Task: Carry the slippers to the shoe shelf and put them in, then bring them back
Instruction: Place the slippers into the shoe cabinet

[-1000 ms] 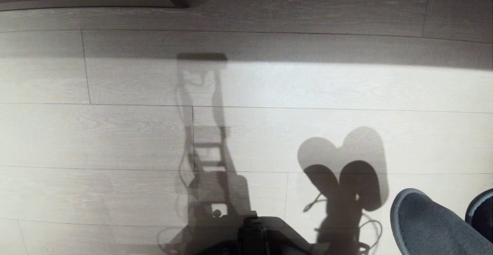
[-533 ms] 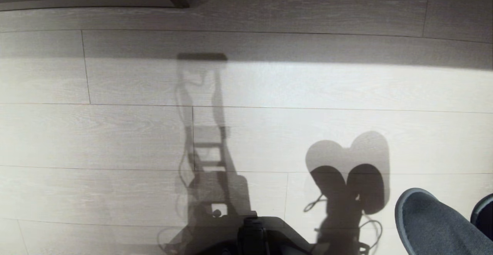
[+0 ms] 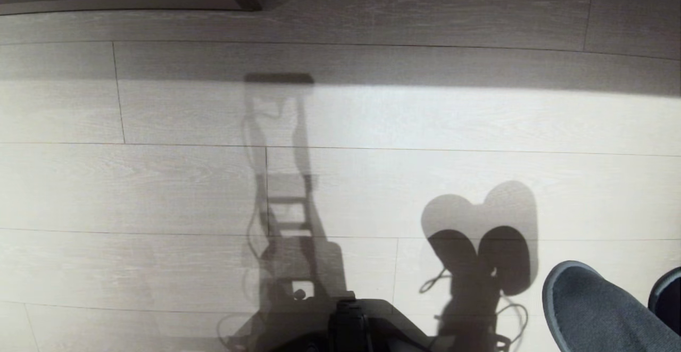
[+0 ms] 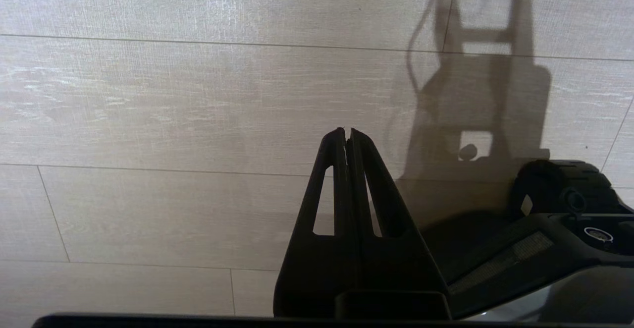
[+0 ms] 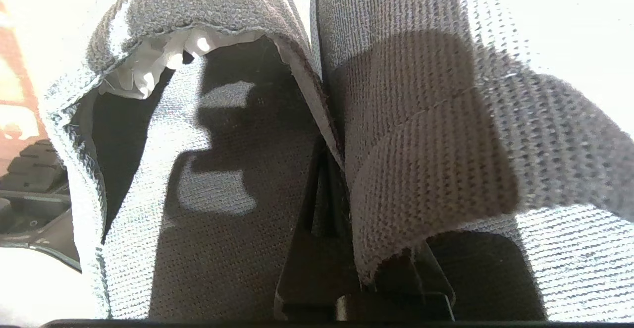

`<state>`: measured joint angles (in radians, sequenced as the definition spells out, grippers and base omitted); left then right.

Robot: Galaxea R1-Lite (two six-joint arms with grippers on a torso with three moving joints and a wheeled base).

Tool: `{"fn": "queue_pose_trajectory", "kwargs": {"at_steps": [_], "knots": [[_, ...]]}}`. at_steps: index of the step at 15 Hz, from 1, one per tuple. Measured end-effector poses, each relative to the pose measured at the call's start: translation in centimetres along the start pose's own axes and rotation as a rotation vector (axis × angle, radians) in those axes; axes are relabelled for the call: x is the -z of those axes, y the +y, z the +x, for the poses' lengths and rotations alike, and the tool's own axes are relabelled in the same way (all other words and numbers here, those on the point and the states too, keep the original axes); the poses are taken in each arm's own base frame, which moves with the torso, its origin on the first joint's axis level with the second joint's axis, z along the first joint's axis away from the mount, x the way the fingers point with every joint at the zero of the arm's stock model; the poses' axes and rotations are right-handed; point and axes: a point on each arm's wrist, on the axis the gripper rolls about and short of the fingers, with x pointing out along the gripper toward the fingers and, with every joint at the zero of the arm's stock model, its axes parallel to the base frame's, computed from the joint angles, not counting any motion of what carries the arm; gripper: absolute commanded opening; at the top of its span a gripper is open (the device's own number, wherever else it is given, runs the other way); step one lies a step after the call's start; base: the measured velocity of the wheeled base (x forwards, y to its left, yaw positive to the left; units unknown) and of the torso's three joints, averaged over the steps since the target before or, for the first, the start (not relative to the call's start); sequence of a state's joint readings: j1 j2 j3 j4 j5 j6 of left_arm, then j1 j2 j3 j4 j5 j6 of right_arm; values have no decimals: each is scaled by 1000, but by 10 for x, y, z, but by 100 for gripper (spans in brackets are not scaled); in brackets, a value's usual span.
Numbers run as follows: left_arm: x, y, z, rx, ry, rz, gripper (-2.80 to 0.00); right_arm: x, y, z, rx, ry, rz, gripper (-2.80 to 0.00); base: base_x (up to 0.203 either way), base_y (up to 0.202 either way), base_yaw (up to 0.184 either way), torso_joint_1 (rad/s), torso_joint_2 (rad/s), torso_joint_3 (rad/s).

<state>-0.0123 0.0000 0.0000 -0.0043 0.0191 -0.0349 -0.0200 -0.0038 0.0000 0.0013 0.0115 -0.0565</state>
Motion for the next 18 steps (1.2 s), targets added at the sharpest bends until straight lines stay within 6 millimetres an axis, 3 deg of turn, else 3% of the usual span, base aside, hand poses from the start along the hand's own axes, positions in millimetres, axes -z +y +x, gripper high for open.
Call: {"fn": "queue_pose_trajectory", "kwargs": {"at_steps": [16, 18], "knots": [[0, 0, 0, -1, -1, -2, -280, 0, 0, 0, 7, 2, 35, -280, 0, 0, 0, 0, 0, 0], [0, 0, 0, 0, 0, -1, -280, 0, 0, 0, 6, 3, 36, -280, 3, 130, -8, 3, 1, 1]]}}
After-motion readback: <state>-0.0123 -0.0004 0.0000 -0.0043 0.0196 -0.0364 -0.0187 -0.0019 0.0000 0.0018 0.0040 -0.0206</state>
